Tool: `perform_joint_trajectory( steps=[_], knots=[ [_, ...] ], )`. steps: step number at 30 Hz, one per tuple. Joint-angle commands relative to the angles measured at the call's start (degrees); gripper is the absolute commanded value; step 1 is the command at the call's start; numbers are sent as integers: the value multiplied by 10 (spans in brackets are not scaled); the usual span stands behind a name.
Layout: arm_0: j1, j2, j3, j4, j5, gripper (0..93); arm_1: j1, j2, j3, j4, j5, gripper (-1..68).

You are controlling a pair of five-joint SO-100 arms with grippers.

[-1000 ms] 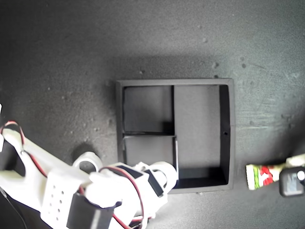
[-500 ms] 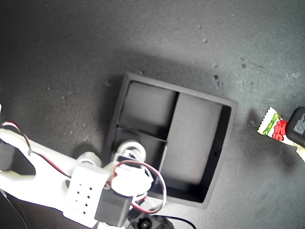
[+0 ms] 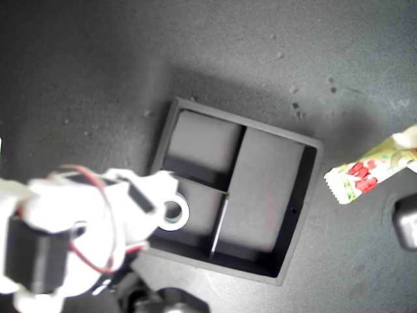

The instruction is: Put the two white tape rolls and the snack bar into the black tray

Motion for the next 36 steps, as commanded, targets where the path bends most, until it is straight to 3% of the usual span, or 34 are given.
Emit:
perform_joint_trajectory(
  steps=[1, 5, 14, 22, 36],
  knots=[
    [46, 74, 74, 10, -109, 169, -22, -172, -298, 82, -148, -5],
    [114, 52, 90, 4, -195, 183, -28, -383, -563, 161, -196, -5],
    [201, -98, 40, -35, -262, 201, -40, -388, -606, 123, -196, -5],
    [213, -250, -43, -28, -299, 204, -86, -388, -502, 11, -174, -5],
    [221, -391, -126, 2, -337, 178, -116, -389, -425, -63, -164, -4]
  ],
)
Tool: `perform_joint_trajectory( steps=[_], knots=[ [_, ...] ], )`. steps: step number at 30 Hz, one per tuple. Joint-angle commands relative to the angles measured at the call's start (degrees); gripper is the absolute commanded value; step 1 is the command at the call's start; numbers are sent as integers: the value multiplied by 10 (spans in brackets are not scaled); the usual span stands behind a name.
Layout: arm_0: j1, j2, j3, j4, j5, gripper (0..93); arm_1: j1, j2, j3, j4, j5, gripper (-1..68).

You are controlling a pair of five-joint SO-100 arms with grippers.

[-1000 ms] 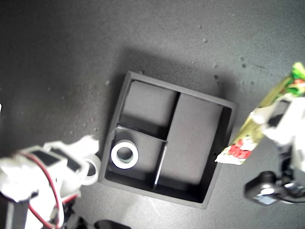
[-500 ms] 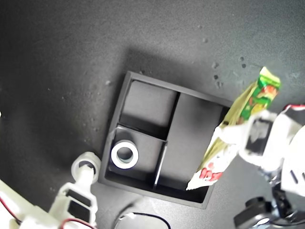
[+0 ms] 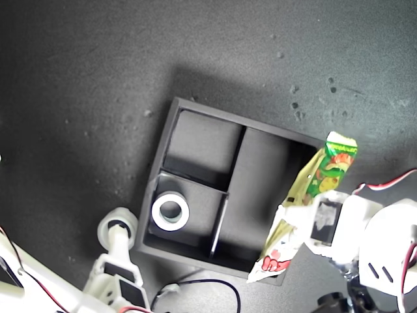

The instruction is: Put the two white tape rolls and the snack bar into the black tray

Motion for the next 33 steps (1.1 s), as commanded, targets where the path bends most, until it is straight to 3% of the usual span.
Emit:
perform_joint_trajectory(
  steps=[1, 8, 13, 18, 24, 29, 33],
  knots=[
    [-11, -30, -52, 7, -2, 165, -11, 7, 26, -45, 5, -3],
    [-38, -60, -42, 11, 2, 0, -17, -23, 25, -69, 3, -1],
    [-45, 42, 25, 12, -4, 0, -15, -27, 68, -69, 9, 199],
    [-41, 220, 104, 14, 10, 0, -4, -27, 75, -40, 20, 246],
    [-53, 403, 138, 15, 71, 0, 17, -27, -39, 75, 12, 317],
    [-124, 398, 84, 14, 208, 0, 47, -18, -221, 197, 40, 293],
    [-188, 297, -50, 13, 324, 1, 64, 69, -181, 197, 187, 89]
  ],
)
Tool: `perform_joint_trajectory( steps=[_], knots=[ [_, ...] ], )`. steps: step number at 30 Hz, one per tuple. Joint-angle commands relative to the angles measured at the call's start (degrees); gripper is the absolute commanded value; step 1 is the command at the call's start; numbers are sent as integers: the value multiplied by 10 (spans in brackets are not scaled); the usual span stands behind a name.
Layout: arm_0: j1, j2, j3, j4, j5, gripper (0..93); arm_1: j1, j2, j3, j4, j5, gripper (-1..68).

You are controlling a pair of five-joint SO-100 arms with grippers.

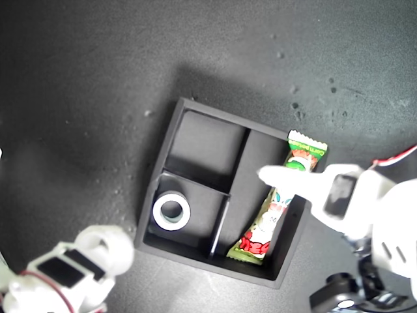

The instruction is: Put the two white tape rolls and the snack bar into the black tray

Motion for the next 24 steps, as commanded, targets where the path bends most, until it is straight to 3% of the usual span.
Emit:
perform_joint_trajectory(
  steps=[1, 4, 6, 10, 18, 21, 24],
  knots=[
    [-61, -75, -147, 7, 105, 1, 7, 71, 4, 11, 145, 57],
    [-105, -180, -276, 7, 173, 1, -18, 97, 26, 11, 278, -1],
    [-134, -243, -331, 7, 200, 1, -38, 127, 71, 11, 373, -3],
    [-173, -333, -374, 8, 213, 1, -83, 180, 155, 11, 511, -5],
    [-198, -439, -419, 9, 216, 1, -131, 277, 350, 3, 668, -6],
    [-200, -454, -424, 9, 219, 5, -153, 388, 518, -124, 682, -6],
    [-196, -443, -425, 9, 220, 64, -160, 477, 633, -177, 700, -6]
  ],
)
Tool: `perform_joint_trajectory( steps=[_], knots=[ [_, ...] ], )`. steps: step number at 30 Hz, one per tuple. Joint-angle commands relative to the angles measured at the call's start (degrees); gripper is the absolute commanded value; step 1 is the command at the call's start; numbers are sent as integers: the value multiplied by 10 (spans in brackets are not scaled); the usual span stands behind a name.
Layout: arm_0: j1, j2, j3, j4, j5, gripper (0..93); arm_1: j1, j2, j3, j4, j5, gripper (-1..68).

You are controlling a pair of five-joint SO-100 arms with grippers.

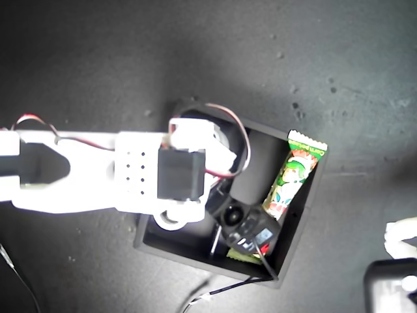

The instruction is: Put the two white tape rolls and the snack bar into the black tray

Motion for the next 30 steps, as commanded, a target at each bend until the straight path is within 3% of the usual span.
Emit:
perform_joint_trajectory(
  steps=[1, 10, 16, 21, 25, 30],
  knots=[
    [3, 30, -30, 9, 5, 74, -4, 96, 135, -71, 20, -6],
    [-29, 257, 121, 9, 8, 107, 26, 357, 558, -258, -25, -6],
    [-48, 556, 454, 4, -64, 3, 52, 643, 907, -375, -80, -6],
    [-57, 872, 854, -124, -123, 2, 110, 838, 1066, -373, -170, -7],
    [-44, 1059, 1118, -225, -156, 1, 149, 851, 1066, -314, -227, -7],
    [4, 1148, 1328, -321, -201, 1, 189, 851, 1066, -232, -220, -7]
  ],
)
